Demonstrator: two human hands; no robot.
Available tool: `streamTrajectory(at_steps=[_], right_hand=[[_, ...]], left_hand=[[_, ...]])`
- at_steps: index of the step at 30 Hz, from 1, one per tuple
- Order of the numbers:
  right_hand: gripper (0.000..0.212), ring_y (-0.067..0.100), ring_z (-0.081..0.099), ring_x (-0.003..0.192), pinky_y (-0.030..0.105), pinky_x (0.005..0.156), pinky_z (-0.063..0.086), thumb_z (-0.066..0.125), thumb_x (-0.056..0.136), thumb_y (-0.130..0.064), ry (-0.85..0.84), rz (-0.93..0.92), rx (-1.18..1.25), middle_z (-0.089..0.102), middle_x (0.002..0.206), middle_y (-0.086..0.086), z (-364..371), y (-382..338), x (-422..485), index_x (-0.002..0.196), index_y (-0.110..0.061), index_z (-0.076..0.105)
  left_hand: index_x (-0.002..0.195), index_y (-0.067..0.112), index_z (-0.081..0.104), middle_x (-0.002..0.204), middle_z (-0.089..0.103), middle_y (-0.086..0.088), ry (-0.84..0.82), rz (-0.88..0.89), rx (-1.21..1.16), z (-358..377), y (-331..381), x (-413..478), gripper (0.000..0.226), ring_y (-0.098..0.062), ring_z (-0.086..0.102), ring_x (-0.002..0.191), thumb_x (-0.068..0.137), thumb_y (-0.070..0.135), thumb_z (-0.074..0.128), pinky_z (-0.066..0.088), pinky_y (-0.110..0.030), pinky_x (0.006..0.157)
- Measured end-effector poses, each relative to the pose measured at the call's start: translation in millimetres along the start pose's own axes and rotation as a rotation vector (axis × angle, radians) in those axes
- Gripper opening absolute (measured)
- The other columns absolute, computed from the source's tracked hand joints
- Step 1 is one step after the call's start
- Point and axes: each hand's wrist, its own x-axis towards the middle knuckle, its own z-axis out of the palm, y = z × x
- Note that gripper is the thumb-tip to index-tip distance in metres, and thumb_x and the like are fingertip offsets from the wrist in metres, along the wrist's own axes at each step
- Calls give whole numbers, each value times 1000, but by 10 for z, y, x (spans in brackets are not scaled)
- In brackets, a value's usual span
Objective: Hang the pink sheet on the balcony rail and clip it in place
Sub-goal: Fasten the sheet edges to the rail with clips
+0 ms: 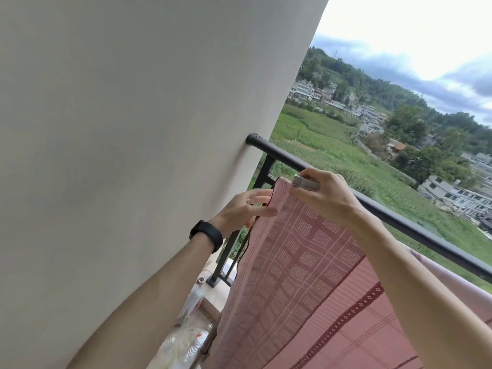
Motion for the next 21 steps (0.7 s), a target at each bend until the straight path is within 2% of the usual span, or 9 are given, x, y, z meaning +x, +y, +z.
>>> streamTrajectory(at_steps=[2,3,5,7,11,13,15,17,21], right_hand=[[27,9,59,80,19,60,43,66,86,-38,-27,-6,62,65,94,-9,-28,-1,-1,107,-21,70],[35,11,57,88,22,66,41,60,84,-43,-36,-5,68,62,101,-7,-33,4,2,111,-23,70],[46,13,55,95,26,71,38,49,81,-44,-36,8,72,56,109,-7,-38,8,6,120,-29,69],[40,11,55,91,25,69,37,46,90,-39,-37,36,70,55,112,-7,-49,18,6,125,-36,66],[38,25,65,96,23,60,44,48,102,-38,-131,82,-74,49,124,-15,-150,34,-29,136,-53,50],[43,17,67,79,21,55,47,54,99,-41,-116,74,-96,50,127,-15,-180,20,-52,141,-49,45],[46,4,63,78,20,62,48,67,91,-41,10,55,-28,64,122,-9,-190,-10,-15,133,-34,50],[42,1,66,80,18,64,48,79,80,-42,118,76,73,71,103,-9,-186,-63,38,114,-27,58],[35,4,72,77,11,55,50,80,76,-46,68,65,130,74,93,-14,-140,-158,144,109,-39,71]], left_hand=[[129,21,62,111,69,5,54,77,-5,48,320,41,45,-16,70,80,86,28,74,59,-33,68],[122,17,67,94,71,10,91,105,-5,72,392,69,38,-13,70,81,86,27,74,58,-33,66],[106,8,74,74,69,13,170,149,-36,98,405,134,25,3,64,59,84,20,76,46,-12,53],[98,9,75,75,70,8,217,149,-56,105,347,154,20,7,58,55,82,21,79,39,-6,51],[106,13,73,86,73,5,148,79,-44,33,211,112,25,-2,50,46,86,27,75,39,-14,44],[108,11,72,86,72,6,90,42,-71,22,158,86,24,-3,45,43,87,23,73,36,-14,41],[107,9,74,87,71,3,133,42,-67,31,114,95,24,1,47,43,87,22,73,38,-15,44],[105,6,74,88,71,0,213,51,-82,53,76,126,27,3,52,44,85,25,75,41,-16,46],[101,9,74,84,72,1,259,58,-159,83,26,148,27,2,57,50,82,28,78,44,-18,49]])
